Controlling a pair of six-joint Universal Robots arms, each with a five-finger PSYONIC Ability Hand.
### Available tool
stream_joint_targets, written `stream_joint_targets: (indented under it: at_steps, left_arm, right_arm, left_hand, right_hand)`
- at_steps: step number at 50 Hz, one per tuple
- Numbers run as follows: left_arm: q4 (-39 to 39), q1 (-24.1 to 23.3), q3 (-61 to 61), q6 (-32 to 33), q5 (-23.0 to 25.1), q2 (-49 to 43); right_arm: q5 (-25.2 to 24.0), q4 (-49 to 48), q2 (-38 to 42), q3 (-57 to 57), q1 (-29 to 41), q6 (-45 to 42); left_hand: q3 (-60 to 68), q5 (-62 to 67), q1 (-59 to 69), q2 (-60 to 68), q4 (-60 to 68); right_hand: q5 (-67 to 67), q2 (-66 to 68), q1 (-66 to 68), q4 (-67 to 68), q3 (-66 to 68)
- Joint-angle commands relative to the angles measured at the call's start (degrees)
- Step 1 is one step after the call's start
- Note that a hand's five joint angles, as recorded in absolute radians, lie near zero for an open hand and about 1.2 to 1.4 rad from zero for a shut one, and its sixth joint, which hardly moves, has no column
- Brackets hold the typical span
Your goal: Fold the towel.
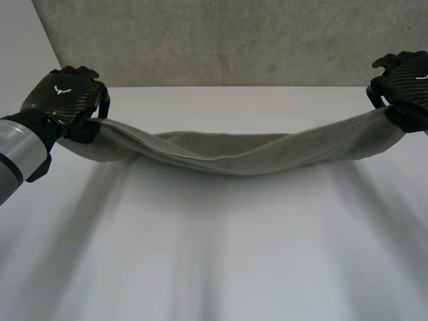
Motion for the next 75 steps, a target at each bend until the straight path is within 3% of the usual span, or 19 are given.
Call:
stream_joint_targets:
  at_steps: [1, 15, 19, 25, 27, 32, 37, 41, 44, 46, 50, 57, 66, 71, 75]
  left_arm:
    - [-0.68, 0.90, -2.30, 0.64, 1.22, -0.28]
    - [-4.63, 2.22, -10.56, 6.00, 3.42, 1.11]
    - [-6.57, 2.49, -11.62, 6.00, 3.69, 4.29]
    - [-10.00, 3.10, -13.73, 6.18, 7.82, 9.03]
    - [-12.10, 4.06, -13.74, 6.18, 9.92, 10.69]
    - [-15.53, 5.38, -11.81, 6.18, 12.38, 10.96]
    - [-16.06, 5.48, -8.56, 6.18, 13.44, 8.26]
    - [-15.80, 5.48, -5.91, 6.44, 13.44, 2.09]
    - [-15.89, 4.95, -1.96, 7.76, 13.00, -4.68]
    - [-15.89, 4.51, 2.06, 10.30, 12.74, -12.11]
    - [-16.33, 3.64, 7.77, 13.11, 12.74, -19.50]
    - [-16.42, 1.26, 22.62, 14.35, 10.29, -34.10]
    - [-13.87, -1.03, 31.18, 13.65, 8.96, -40.89]
    - [-6.42, -2.52, 31.18, 11.99, 8.52, -42.29]
    - [-2.72, -2.87, 31.18, 9.71, 7.82, -42.91]
  right_arm:
    - [-1.34, -0.03, 0.34, 3.33, -0.81, -1.95]
    - [-5.03, 5.77, -0.45, 14.31, -6.69, -17.07]
    - [-9.85, 9.88, -2.90, 15.98, -9.93, -19.96]
    - [-16.63, 16.23, -5.10, 16.86, -16.10, -23.66]
    - [-21.97, 21.82, -6.24, 15.72, -19.34, -26.98]
    - [-25.41, 27.81, -5.81, 12.48, -20.84, -31.03]
    - [-25.77, 29.15, -4.33, 10.54, -20.49, -32.36]
    - [-24.89, 28.44, 2.10, 7.46, -17.50, -32.45]
    - [-21.90, 28.44, 9.13, 2.89, -11.79, -32.10]
    - [-17.27, 28.36, 15.26, -2.80, -7.07, -32.01]
    - [-13.38, 28.36, 22.58, -9.86, -3.97, -31.22]
    - [-9.61, 25.30, 35.04, -26.35, 0.16, -22.10]
    - [-1.69, 8.41, 38.84, -32.01, 3.85, -6.43]
    - [2.17, -6.07, 40.42, -30.95, 5.87, 4.00]
    - [3.93, -9.60, 41.56, -30.95, 6.49, 6.13]
  left_hand:
    - [-2.46, 3.72, 4.71, 4.57, -2.88]
    - [-2.46, 3.72, 4.71, 4.57, -2.88]
    - [-2.46, 3.72, 4.71, 4.57, -2.88]
    - [-2.46, 3.72, 4.71, 4.57, -2.88]
    - [-2.46, 3.72, 4.71, 4.57, -2.88]
    - [-2.46, 3.72, 4.71, 4.57, -2.88]
    - [-2.46, 3.72, 4.71, 4.57, -2.88]
    - [-2.46, 3.72, 4.71, 4.57, -2.88]
    - [-2.46, 3.72, 4.71, 4.57, -2.88]
    - [-2.46, 3.72, 4.71, 4.57, -2.88]
    - [-2.46, 3.72, 4.71, 4.57, -2.88]
    - [-2.46, 3.72, 4.71, 4.57, -2.88]
    - [-2.46, 3.72, 4.71, 4.57, -2.88]
    - [-2.46, 3.72, 4.71, 4.57, -2.88]
    - [-2.46, 3.72, 4.71, 4.57, -2.88]
  right_hand:
    - [4.26, 5.49, 5.95, -3.42, -0.43]
    - [4.26, 5.49, 5.95, -3.42, -0.43]
    - [4.26, 5.49, 5.95, -3.42, -0.43]
    - [4.26, 5.49, 5.95, -3.42, -0.43]
    - [4.26, 5.49, 5.95, -3.42, -0.43]
    - [4.26, 5.49, 5.95, -3.42, -0.43]
    - [4.26, 5.49, 5.95, -3.42, -0.43]
    - [4.26, 5.49, 5.95, -3.42, -0.43]
    - [4.26, 5.49, 5.95, -3.42, -0.43]
    - [4.26, 5.49, 5.95, -3.42, -0.43]
    - [4.26, 5.49, 5.95, -3.42, -0.43]
    - [4.26, 5.49, 5.95, -3.42, -0.43]
    - [4.26, 5.49, 5.95, -3.42, -0.43]
    - [4.26, 5.49, 5.95, -3.42, -0.43]
    - [4.26, 5.49, 5.95, -3.42, -0.43]
